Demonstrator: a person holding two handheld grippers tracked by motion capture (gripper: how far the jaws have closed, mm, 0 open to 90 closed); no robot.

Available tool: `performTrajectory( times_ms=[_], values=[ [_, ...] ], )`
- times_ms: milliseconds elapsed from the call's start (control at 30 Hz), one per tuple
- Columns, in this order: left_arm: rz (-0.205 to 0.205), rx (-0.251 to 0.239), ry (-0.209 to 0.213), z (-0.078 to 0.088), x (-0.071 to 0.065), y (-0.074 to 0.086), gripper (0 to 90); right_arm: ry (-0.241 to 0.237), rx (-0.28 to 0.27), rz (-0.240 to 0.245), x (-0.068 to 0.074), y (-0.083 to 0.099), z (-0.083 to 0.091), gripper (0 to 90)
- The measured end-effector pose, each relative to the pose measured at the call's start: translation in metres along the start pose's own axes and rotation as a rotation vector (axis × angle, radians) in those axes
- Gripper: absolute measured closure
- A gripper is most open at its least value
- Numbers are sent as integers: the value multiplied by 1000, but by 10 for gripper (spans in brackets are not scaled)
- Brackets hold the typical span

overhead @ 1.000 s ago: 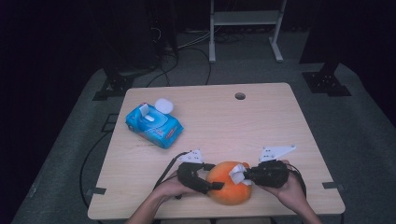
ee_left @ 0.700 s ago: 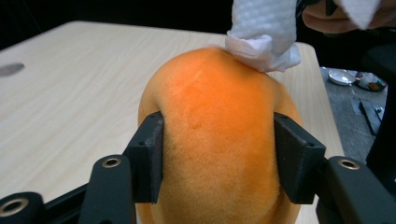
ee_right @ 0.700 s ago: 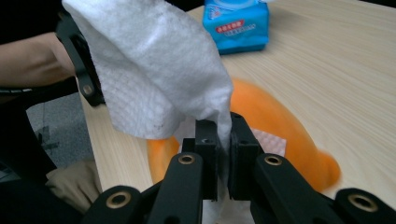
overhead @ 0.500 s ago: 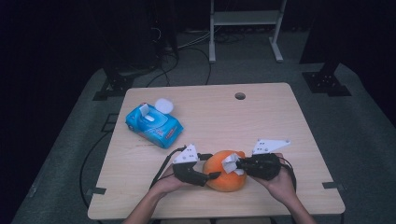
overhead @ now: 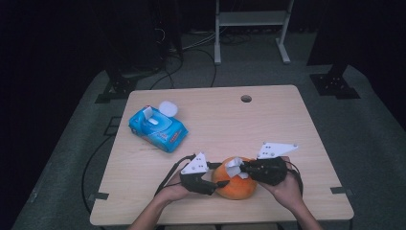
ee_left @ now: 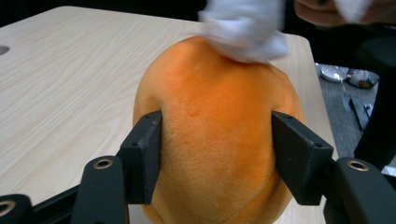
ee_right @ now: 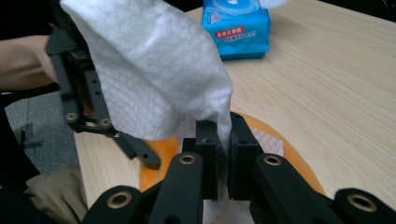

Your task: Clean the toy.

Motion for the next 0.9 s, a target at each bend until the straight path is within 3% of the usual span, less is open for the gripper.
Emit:
performTrajectory(
  times_ms=[167, 300, 433, 500, 633, 700, 800, 900],
  values=[
    [118, -4, 14, 0, 10, 1, 134, -25, 24, -28, 0, 16, -1, 845],
    [175, 21, 68, -9, 5, 9, 104, -78, 24, -32, 6, 20, 4, 845],
    [124, -6, 63, -7, 2, 7, 337, -61, 31, -23, 6, 19, 5, 844],
    [87, -31, 49, -3, 1, 1, 402, -51, 18, -19, 4, 15, 9, 843],
    [-23, -56, -42, 0, 3, -12, 408, -11, -32, 9, 4, -1, 17, 844],
    [-50, -54, -45, -2, 0, -11, 406, -36, -55, 15, 12, -8, 11, 844],
    [-66, -31, -55, -3, 0, -6, 405, -49, -13, 46, 22, -7, -6, 844],
    [-40, -31, -48, 0, 4, -2, 404, -30, -15, 28, 11, -3, -4, 844]
  ],
)
Point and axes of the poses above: each handheld gripper's, and its own axes: z roughly backward along the jaws, y roughly out of its underside, x roughly to its left, the point moved 9 cm from there along -z, roughly forward along the jaws, and after that the axes turned 8 degrees about z, right-handed, at the moved point
